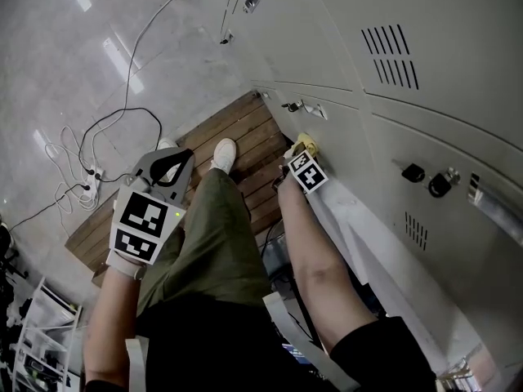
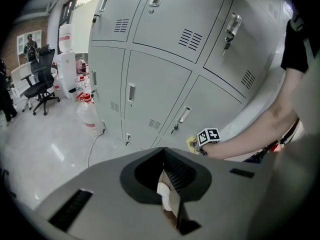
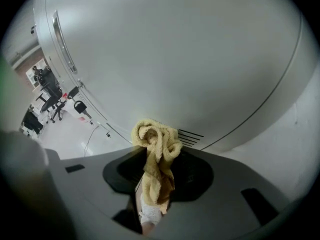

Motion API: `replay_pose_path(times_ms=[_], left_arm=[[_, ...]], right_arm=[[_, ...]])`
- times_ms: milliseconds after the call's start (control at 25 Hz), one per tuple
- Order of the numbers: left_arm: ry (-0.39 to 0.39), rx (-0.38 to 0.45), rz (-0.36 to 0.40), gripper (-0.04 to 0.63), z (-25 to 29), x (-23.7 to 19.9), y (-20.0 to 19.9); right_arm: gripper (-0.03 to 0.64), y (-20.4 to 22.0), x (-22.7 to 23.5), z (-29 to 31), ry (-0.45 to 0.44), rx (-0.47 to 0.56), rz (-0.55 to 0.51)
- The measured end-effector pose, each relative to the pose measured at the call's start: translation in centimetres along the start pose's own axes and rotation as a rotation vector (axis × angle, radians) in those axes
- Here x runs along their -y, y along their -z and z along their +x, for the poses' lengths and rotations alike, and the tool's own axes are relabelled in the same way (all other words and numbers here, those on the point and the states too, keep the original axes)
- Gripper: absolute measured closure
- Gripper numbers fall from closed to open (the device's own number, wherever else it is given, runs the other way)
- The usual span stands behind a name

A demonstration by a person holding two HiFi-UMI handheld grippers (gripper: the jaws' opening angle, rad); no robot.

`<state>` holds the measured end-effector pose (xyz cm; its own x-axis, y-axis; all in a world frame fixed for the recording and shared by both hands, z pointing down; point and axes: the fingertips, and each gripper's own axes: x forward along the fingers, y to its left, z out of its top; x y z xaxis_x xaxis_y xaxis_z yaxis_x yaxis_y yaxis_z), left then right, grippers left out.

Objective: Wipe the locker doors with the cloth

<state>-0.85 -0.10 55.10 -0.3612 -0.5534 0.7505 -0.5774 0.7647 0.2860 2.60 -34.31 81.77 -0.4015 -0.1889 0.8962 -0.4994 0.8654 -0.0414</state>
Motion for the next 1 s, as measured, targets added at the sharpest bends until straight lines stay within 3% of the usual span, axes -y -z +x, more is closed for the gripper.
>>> replay_pose_path(times_ms=[360, 1000], left_arm=[[-0.001, 0.033, 0.002, 0.586, -1.0, 1.2, -1.5], [0.018, 0.084, 0.011, 0.586, -2.9, 2.8, -3.3]], right_arm=[[0.477, -2.2, -2.0, -2.7, -0.073, 0.046, -0.019], [0.477, -5.8, -2.0, -10.1, -0.114, 0.131, -0.021]])
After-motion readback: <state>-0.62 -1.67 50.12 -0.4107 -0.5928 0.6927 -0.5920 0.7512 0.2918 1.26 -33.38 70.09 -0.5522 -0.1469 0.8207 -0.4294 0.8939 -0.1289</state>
